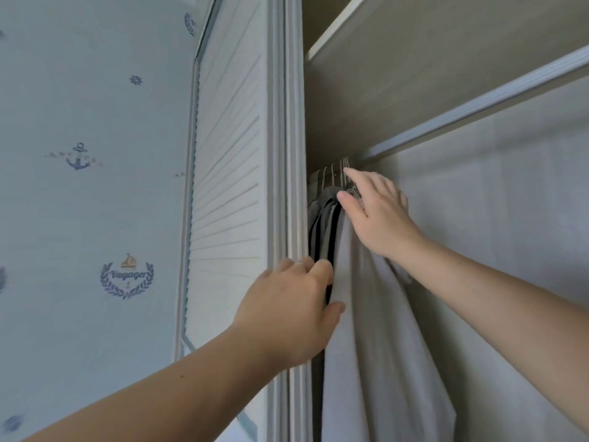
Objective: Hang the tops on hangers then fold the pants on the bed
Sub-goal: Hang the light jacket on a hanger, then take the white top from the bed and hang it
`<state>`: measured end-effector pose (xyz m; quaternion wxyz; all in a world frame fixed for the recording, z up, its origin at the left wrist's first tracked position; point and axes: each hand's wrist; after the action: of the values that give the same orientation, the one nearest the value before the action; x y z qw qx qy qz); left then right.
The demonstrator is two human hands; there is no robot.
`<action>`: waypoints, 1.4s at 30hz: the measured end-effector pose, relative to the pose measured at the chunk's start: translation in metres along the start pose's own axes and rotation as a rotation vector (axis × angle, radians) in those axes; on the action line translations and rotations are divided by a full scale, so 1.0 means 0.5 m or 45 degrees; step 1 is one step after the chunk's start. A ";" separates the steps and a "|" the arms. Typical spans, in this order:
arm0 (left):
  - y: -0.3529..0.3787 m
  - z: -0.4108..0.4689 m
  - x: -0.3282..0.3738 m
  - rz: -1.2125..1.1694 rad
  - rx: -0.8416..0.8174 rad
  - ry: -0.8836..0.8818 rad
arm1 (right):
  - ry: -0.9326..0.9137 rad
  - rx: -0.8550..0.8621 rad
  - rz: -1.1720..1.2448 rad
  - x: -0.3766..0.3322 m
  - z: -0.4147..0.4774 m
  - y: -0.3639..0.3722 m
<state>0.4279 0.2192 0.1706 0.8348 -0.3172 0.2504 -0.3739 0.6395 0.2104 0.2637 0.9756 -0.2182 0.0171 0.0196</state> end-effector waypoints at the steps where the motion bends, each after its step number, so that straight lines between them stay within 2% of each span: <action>1: -0.021 -0.028 -0.014 0.069 0.013 -0.008 | -0.031 -0.001 -0.019 -0.034 -0.015 -0.009; 4: -0.095 -0.122 -0.065 0.202 0.002 -0.053 | -0.123 -0.045 -0.038 -0.148 -0.057 -0.028; 11: -0.283 -0.408 -0.172 0.354 -0.193 -0.263 | -0.261 -0.159 0.079 -0.462 -0.143 -0.041; 19: -0.522 -0.811 -0.278 0.526 -0.350 -0.648 | -0.489 -0.303 0.501 -0.894 -0.248 -0.025; 28: -0.748 -1.251 -0.349 0.763 -0.489 -1.146 | -0.936 -0.496 0.920 -1.380 -0.402 -0.009; 35: -0.827 -1.616 -0.370 0.843 -0.524 -1.568 | -1.247 -0.621 1.232 -1.736 -0.596 0.060; 42: -0.784 -1.957 -0.422 0.735 -0.537 -1.944 | -1.363 -0.932 1.410 -2.030 -0.844 0.208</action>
<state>-0.5212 -0.1543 -0.1689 0.7611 -0.5556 -0.2469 0.2260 -0.3896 0.0935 -0.1197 0.5699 -0.4412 -0.3496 0.5986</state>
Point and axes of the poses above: each hand's wrist, its own z-axis towards the middle knuckle, its own y-axis out of the palm, x = y × z, and after that the axes turned 6 degrees about -x, right-handed
